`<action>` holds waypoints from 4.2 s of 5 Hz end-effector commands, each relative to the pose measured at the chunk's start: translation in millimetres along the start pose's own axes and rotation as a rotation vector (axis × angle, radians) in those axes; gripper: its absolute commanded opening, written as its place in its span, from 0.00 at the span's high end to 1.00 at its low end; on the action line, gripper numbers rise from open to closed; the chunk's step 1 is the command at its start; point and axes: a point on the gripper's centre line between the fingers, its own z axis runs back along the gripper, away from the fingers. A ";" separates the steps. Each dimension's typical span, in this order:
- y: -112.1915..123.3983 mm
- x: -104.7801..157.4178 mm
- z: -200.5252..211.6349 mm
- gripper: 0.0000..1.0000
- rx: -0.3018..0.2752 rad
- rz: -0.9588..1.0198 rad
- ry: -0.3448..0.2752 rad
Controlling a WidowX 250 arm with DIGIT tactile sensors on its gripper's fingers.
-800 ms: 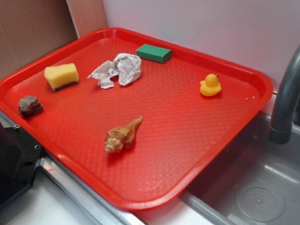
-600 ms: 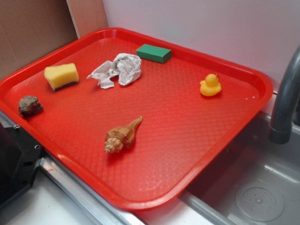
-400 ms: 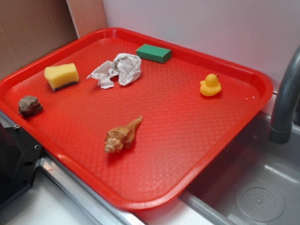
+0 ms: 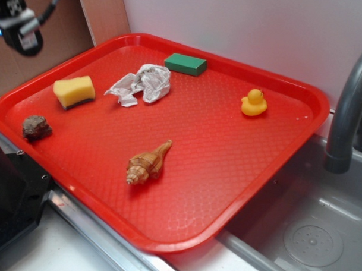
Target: Grab the rock.
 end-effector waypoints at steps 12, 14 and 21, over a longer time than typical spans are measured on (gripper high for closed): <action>3.9 35.6 11.1 0.00 -0.092 0.037 -0.023; 10.2 11.5 10.7 0.00 0.086 0.169 0.018; 104.1 36.2 -69.4 0.00 0.036 0.370 -0.004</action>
